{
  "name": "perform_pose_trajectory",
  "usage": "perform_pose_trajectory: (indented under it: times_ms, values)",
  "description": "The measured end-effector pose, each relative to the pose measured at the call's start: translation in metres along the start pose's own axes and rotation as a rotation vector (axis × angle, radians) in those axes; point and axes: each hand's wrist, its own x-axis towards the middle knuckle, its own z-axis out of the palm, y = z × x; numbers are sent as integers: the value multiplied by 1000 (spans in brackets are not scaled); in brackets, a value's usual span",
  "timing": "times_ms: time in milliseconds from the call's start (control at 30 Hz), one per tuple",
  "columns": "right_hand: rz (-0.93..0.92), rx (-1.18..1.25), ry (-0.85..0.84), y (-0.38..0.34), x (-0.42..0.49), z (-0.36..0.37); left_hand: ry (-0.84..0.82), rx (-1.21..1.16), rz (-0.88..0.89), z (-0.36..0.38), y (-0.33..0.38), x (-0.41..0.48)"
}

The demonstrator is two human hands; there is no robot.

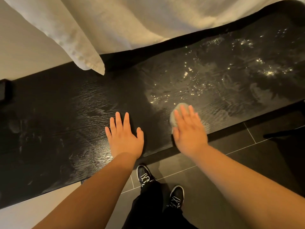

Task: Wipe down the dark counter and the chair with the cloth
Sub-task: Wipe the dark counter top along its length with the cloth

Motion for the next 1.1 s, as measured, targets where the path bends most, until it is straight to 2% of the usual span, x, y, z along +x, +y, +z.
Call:
perform_pose_trajectory:
  times_ms: [100, 200, 233, 333, 433, 500, 600, 700, 733, 833, 900, 967, 1000, 1100]
  values:
    - [-217, -37, -69, -38, 0, 14, 14, 1, 7, 0, 0, 0]
    - [-378, -34, -89, -23, 7, 13, 9, 2, 8, -1, -1, 0]
    - [-353, -18, -63, -8, 12, 10, 8, -2, 8, -1, 0, 0]
    - [-56, 18, 1, 38, 30, -6, 18, -5, 11, -2, 0, 0]
    - [82, 38, 5, 34, 36, -14, 26, -4, 15, 0, -1, 0]
    - [-22, 27, 2, 8, 29, -9, 25, -3, 15, 0, -1, 0]
    - [-288, 11, -62, -28, 16, 5, 15, 7, 19, -2, 0, 0]
    - [-409, -14, -80, -15, 27, 6, 4, 12, 17, -2, -1, 1]
    - [-376, -17, -63, -4, 31, 5, 6, 8, 18, -1, -1, 0]
    - [-119, 15, 2, 25, 45, -6, 19, 6, 20, -1, 0, 0]
    - [25, 33, 10, 18, 50, -12, 17, 12, 19, -2, 0, 0]
    - [72, 35, 19, -10, 46, -11, 10, 13, 14, -1, -1, -1]
    - [21, 37, -3, -26, 40, -6, 8, 13, 13, -2, 0, -1]
    - [-289, -36, -107, -51, 18, 8, 11, 24, 20, -4, 2, 0]
